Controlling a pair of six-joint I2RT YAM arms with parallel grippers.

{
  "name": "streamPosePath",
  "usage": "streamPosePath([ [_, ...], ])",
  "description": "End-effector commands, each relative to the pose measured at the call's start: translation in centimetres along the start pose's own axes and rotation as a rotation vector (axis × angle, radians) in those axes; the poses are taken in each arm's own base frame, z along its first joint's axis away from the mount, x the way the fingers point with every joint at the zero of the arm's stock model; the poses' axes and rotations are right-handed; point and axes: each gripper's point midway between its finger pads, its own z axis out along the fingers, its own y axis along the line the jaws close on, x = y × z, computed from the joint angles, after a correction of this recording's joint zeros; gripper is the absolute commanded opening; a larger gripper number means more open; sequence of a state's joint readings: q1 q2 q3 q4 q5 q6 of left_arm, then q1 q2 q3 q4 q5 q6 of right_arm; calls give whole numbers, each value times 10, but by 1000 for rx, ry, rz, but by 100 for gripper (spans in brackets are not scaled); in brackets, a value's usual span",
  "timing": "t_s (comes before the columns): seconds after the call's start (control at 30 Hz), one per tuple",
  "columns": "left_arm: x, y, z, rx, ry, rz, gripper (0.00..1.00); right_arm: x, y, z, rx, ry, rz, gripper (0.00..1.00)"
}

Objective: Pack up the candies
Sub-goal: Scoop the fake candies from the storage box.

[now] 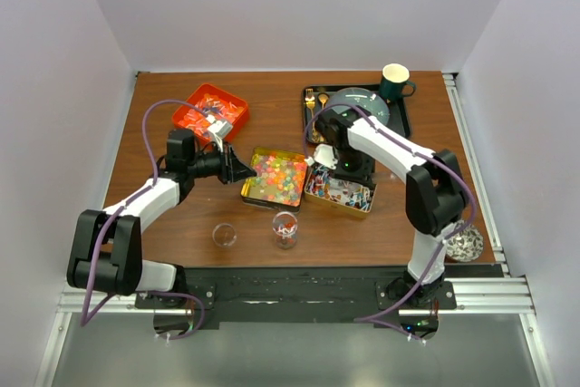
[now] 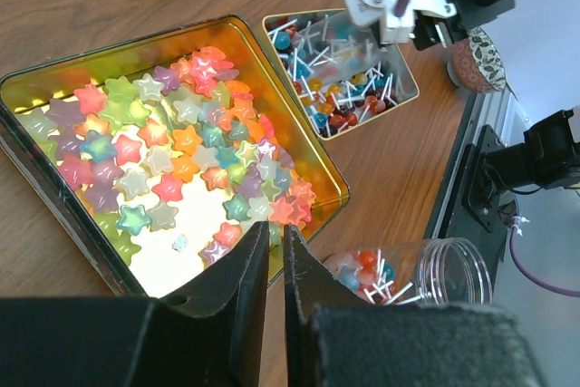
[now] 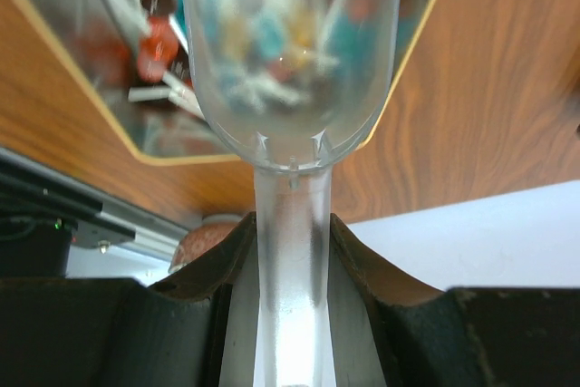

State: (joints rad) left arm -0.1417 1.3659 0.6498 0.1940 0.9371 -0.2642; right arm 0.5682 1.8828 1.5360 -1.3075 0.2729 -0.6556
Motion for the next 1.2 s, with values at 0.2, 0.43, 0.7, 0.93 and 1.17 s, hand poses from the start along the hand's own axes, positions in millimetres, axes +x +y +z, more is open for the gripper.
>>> streamPosePath([
  [0.2, -7, 9, -3, -20, -14, 38, 17, -47, -17, 11, 22, -122, 60, 0],
  [0.43, -10, 12, -2, -24, -5, 37, 17, -72, -17, 16, 50, -274, 63, 0],
  [0.7, -13, 15, -3, -35, 7, 46, 17, -79, 6, 30, -13, -372, 40, 0],
  [0.93, -14, 16, -4, -39, 6, 48, 17, -73, 15, 29, -4, -433, 45, 0],
  [1.17, -17, 18, -5, -46, -2, 53, 17, -70, 13, 21, 21, -517, 73, 0],
])
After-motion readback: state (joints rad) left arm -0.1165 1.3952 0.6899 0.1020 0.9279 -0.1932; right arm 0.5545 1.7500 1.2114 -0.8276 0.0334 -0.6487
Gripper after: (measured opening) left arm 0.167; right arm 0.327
